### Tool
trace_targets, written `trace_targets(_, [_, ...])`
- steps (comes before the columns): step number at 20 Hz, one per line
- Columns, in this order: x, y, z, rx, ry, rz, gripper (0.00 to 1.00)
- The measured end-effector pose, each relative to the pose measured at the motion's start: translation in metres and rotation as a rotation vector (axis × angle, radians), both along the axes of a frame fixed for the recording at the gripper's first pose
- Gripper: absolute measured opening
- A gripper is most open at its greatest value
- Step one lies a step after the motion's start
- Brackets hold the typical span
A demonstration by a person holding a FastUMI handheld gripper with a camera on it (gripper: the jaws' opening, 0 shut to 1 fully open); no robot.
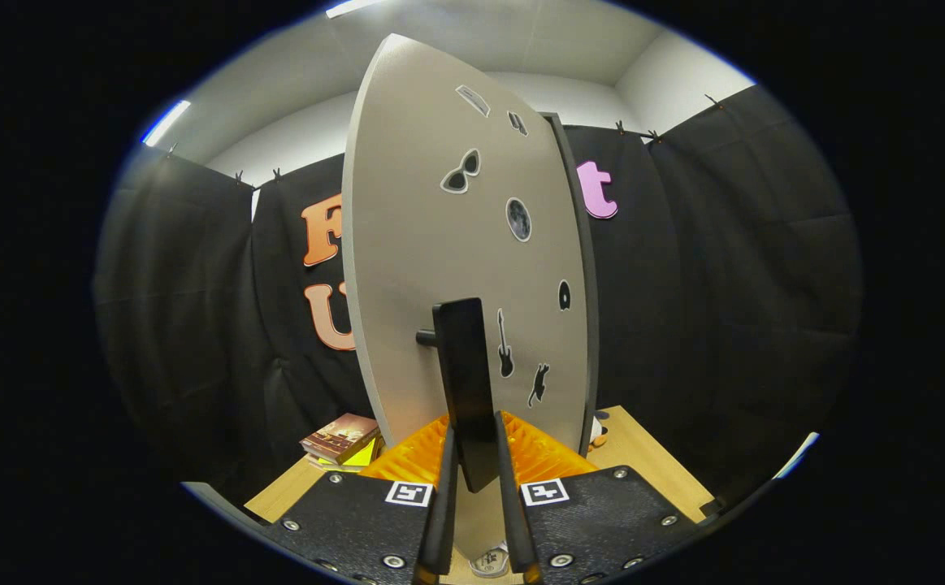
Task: Open the shoe cabinet door, grab the shoes and put them into the shoe cabinet, then close the shoe cabinet door.
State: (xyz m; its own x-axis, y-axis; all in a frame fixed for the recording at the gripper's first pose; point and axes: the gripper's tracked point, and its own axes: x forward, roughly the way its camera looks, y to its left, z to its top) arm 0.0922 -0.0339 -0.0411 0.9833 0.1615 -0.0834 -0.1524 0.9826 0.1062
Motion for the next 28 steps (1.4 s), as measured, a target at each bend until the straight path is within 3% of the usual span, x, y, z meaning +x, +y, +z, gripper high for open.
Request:
trace_targets(16, [-0.023, -0.070, 0.002, -0.027, -0.012, -0.077, 0.26])
trace_targets(28, [-0.023, -0.076, 0.002, -0.004, -0.022, -0.129, 0.26])
